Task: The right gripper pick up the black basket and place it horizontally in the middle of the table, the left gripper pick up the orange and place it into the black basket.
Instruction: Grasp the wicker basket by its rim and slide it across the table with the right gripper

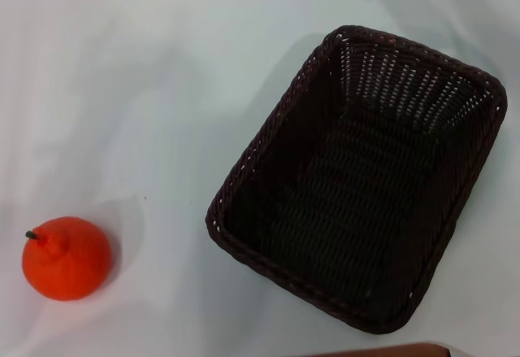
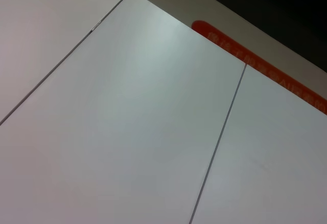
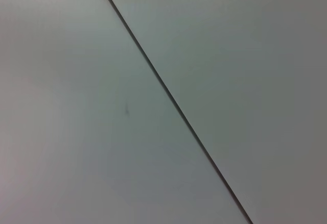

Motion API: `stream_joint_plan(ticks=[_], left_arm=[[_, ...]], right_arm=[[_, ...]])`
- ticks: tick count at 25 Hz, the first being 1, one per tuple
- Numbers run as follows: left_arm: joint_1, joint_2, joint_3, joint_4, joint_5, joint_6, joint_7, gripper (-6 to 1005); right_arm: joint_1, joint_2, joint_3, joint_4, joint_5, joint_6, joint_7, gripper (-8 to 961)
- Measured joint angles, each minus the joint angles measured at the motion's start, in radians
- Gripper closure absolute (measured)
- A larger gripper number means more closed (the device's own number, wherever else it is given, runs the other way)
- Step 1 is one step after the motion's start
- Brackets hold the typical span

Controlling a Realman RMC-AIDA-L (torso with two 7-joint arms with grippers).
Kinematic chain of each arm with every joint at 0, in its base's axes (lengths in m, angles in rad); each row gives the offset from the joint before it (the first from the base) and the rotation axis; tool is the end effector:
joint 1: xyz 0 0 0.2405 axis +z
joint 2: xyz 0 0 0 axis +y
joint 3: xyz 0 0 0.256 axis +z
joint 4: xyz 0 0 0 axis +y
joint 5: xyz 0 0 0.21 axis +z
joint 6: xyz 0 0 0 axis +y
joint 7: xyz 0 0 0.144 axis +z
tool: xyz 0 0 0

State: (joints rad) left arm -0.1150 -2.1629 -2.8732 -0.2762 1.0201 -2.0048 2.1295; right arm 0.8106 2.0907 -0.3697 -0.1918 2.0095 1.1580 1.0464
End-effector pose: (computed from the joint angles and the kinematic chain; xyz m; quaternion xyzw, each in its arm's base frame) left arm -0.3392 0.1757 0.0885 -0.5176 -0.1768 -0.6367 0.5435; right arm 0.2145 0.4428 0.0364 -0.3261 -0.6462 -0.4127 0.5529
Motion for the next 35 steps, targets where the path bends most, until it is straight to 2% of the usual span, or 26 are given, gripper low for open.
stream_joint_plan(ticks=[9,11,14,16,19,21,24,26,28,30,35], left_arm=[[-0.001,0.0,0.0,0.0,0.0,0.0,-0.001,162],[-0.002,0.0,0.0,0.0,0.0,0.0,0.0,162],[-0.003,0.002,0.0,0.0,0.0,0.0,-0.001,162],[-0.003,0.003,0.0,0.0,0.0,0.003,-0.001,163],[-0.006,0.003,0.0,0.0,-0.001,0.005,0.0,163],[-0.007,0.004,0.0,0.0,-0.001,0.006,0.0,164],[-0.009,0.005,-0.001,-0.001,-0.001,0.007,0.0,164],[-0.01,0.005,-0.001,-0.002,-0.001,0.008,0.0,165],[-0.011,0.006,-0.002,-0.002,-0.001,0.008,0.0,165],[-0.01,0.006,-0.002,-0.002,-0.001,0.008,0.0,165],[-0.008,0.005,-0.001,-0.001,0.0,0.011,0.0,166]], right_arm=[[0.003,-0.002,-0.006,0.0,-0.003,0.0,-0.002,115],[0.004,-0.007,-0.038,-0.009,-0.008,0.0,0.007,115],[0.001,-0.02,-0.156,-0.064,-0.022,-0.003,0.093,116],[-0.01,-0.039,-0.266,-0.156,-0.078,-0.019,0.241,116],[-0.019,-0.086,-0.401,-0.3,-0.257,-0.039,0.519,116],[-0.014,-0.127,-0.468,-0.394,-0.424,-0.017,0.696,116],[0.01,-0.184,-0.51,-0.541,-0.719,0.103,0.957,116],[0.031,-0.208,-0.505,-0.629,-0.886,0.207,1.082,115],[0.053,-0.221,-0.493,-0.731,-1.048,0.326,1.175,115],[0.069,-0.222,-0.482,-0.805,-1.16,0.417,1.215,115],[0.111,-0.209,-0.479,-0.878,-1.389,0.56,1.237,115]])
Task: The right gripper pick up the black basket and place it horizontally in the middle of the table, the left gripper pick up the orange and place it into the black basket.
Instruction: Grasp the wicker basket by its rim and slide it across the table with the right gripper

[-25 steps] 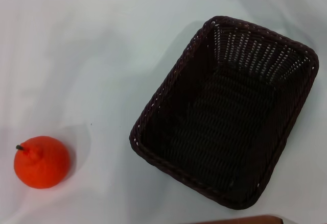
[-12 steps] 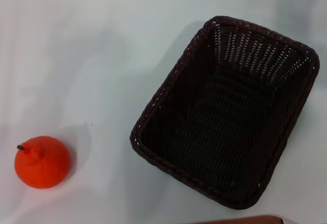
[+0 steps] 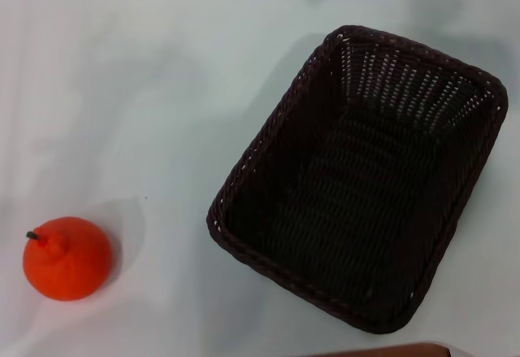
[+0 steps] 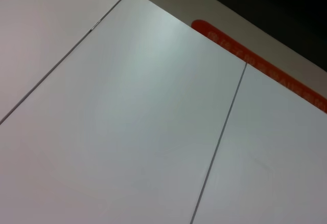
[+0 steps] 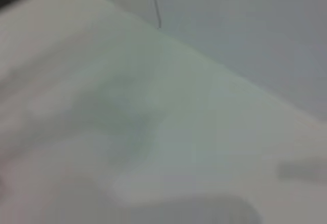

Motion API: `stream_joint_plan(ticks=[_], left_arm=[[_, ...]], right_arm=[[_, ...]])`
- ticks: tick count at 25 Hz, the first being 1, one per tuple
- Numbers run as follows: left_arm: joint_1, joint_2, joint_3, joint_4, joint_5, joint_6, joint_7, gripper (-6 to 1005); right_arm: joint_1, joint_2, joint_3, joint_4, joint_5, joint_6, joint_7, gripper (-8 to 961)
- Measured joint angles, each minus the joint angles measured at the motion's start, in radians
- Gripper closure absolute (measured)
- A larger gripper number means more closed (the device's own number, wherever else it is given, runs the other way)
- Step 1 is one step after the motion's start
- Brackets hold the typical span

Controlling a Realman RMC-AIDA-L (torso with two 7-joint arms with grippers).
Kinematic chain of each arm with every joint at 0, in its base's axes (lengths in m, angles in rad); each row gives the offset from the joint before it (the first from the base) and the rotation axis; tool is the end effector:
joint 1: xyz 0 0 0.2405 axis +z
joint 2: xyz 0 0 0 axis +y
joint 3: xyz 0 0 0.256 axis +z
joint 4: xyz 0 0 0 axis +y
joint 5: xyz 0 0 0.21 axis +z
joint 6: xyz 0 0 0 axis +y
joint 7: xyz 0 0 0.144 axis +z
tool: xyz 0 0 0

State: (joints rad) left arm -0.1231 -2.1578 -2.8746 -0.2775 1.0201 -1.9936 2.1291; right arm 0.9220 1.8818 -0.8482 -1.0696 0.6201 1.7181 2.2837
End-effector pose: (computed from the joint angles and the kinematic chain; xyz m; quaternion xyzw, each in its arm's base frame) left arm -0.3399 0.1794 0.0904 -0.5189 -0.1773 -0.6351 0.5440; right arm 0.1506 0.4256 0.1134 0.3074 0.9329 0.1765 0.0640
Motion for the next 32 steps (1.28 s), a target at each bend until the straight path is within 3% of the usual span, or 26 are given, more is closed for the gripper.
stream_joint_plan(ticks=[9,19,27,32], left_arm=[[-0.001,0.0,0.002,0.001,0.002,0.036,0.0,168],[-0.005,0.0,0.002,0.001,0.009,0.05,0.0,169],[-0.015,0.0,0.003,-0.004,0.01,0.069,0.0,171],[-0.017,0.001,0.005,-0.005,0.011,0.078,0.0,172]], right_arm=[[-0.001,0.054,-0.031,0.023,-0.165,0.016,0.001,116],[0.0,0.069,-0.083,0.237,-0.218,-0.125,-0.047,116],[0.003,0.096,-0.084,0.286,-0.231,-0.187,-0.108,284],[0.0,0.089,-0.075,0.284,-0.209,-0.169,-0.118,536]])
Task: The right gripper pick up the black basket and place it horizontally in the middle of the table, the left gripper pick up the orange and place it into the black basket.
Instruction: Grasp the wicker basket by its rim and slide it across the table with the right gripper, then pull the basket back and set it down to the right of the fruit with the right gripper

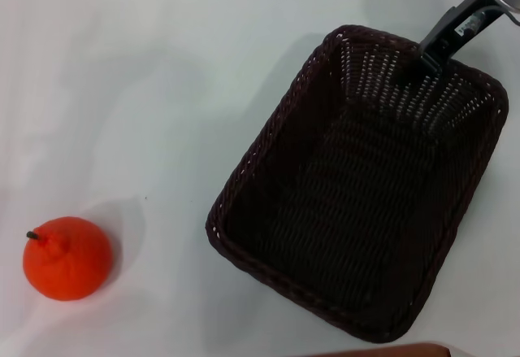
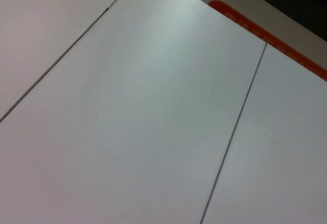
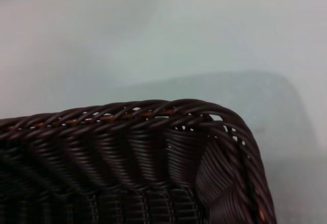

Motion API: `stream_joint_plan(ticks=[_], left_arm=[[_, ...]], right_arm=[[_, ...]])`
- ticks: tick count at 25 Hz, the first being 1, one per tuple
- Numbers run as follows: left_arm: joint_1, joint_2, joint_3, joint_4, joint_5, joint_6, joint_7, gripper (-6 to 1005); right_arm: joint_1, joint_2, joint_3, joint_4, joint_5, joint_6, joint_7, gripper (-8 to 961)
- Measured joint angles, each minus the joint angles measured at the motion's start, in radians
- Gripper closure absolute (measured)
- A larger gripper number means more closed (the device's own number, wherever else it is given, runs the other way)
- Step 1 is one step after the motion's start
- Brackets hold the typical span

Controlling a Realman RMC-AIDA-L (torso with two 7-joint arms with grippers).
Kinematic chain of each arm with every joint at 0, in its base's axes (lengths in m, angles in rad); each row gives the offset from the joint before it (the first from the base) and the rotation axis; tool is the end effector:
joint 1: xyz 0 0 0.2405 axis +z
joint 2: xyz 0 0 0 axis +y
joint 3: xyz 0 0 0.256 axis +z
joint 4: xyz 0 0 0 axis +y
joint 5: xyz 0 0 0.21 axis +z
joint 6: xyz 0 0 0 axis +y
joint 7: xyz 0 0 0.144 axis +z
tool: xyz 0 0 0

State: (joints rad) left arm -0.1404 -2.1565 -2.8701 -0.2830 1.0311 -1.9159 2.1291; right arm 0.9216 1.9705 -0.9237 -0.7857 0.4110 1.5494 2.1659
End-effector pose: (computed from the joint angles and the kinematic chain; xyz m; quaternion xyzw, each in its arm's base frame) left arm -0.3450 0.1922 0.0880 -0.5224 -0.2042 -0.6213 0.5472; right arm 0.2117 0.4120 0.0356 0.3164 0.9227 0.1224 0.1829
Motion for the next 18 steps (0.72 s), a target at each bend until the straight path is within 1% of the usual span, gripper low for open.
stream_joint_plan(ticks=[4,5,6,7,9,10,13,18], left_arm=[[0.006,0.002,-0.001,0.0,0.0,0.0,0.0,172],[0.008,0.003,-0.002,-0.001,0.0,0.0,0.0,173],[0.009,0.003,-0.003,-0.001,0.0,0.002,0.0,173],[0.009,0.003,-0.003,-0.001,0.0,0.004,0.0,173],[0.007,0.003,-0.002,-0.001,0.0,0.01,0.0,173],[0.006,0.003,-0.001,-0.001,0.0,0.012,0.0,173],[-0.001,0.004,0.0,-0.001,0.0,0.018,0.0,174],[-0.004,0.004,0.001,-0.001,0.0,0.037,0.0,175]], right_arm=[[-0.005,-0.007,0.035,0.005,0.003,0.027,0.016,666],[-0.007,-0.009,0.061,0.005,0.005,0.038,0.017,698],[-0.012,-0.014,0.117,0.005,0.011,0.057,0.015,731],[-0.012,-0.014,0.117,0.005,0.011,0.057,0.015,742],[-0.017,-0.02,0.189,0.003,0.034,0.071,0.02,765],[-0.024,-0.028,0.233,0.001,0.058,0.081,0.027,776],[-0.046,-0.048,0.316,0.003,0.129,0.098,0.038,789],[-0.122,-0.072,0.418,0.034,0.302,0.086,0.061,792]])
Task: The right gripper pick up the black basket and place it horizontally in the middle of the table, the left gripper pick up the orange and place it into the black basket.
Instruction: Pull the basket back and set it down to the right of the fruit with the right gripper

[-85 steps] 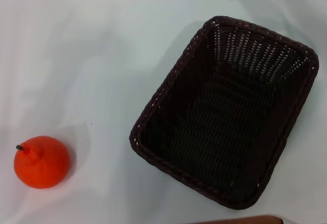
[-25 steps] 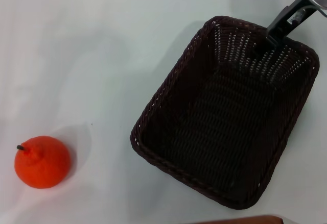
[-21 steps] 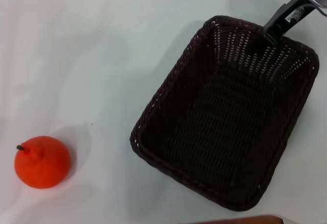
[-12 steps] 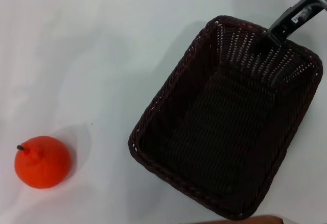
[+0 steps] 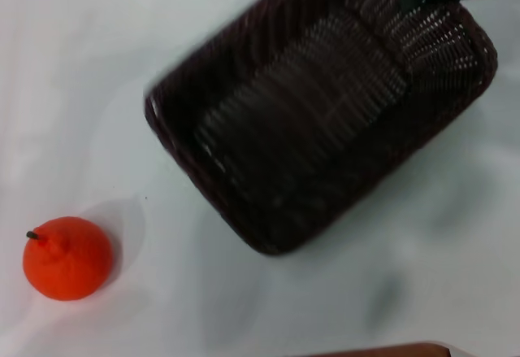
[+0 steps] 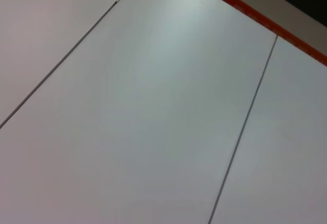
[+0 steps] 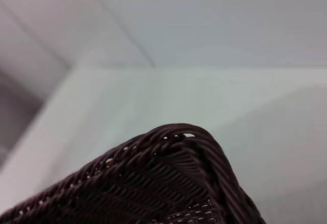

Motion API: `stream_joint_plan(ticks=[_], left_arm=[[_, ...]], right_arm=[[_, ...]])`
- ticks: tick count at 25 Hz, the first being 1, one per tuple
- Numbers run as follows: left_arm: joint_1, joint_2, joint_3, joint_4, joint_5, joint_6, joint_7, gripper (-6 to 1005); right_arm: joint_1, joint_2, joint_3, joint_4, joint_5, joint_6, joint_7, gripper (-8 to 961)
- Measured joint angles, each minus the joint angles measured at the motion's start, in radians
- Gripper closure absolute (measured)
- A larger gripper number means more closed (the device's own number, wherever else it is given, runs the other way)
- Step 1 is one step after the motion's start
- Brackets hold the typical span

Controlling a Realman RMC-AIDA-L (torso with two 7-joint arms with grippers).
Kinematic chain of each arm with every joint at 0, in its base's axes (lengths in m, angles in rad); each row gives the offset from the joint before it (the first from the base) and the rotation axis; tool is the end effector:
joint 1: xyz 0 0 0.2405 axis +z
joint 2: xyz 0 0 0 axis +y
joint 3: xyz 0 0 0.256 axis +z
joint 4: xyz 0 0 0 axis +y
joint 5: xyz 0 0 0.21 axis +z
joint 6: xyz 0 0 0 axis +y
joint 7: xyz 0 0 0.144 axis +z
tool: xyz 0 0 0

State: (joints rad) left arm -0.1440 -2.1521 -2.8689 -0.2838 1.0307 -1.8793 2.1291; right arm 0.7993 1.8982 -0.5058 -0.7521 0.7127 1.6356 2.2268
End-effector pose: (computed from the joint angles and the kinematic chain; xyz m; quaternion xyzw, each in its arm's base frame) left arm -0.3493 0.1963 0.0886 -0.5219 -0.2165 -0.6128 0.5525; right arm 0.2369 0.4016 0.0919 -0.4845 -0.8585 -0.1220 0.1159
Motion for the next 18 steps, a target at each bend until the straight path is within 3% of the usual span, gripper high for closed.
stream_joint_plan(ticks=[3,6,10,18], left_arm=[[-0.004,0.0,0.001,0.0,0.0,0.002,0.0,175],[-0.01,0.0,0.001,0.0,0.0,0.002,0.0,175],[-0.019,0.0,0.01,0.0,0.0,0.002,0.0,174],[-0.024,-0.002,0.022,0.003,0.0,0.008,0.0,174]], right_arm=[[-0.045,-0.017,0.044,0.084,0.102,-0.034,0.023,792],[-0.058,-0.016,0.051,0.115,0.124,-0.062,0.041,791],[-0.075,0.016,0.057,0.157,0.136,-0.136,0.085,791],[-0.071,0.039,0.059,0.237,0.138,-0.224,0.132,792]])
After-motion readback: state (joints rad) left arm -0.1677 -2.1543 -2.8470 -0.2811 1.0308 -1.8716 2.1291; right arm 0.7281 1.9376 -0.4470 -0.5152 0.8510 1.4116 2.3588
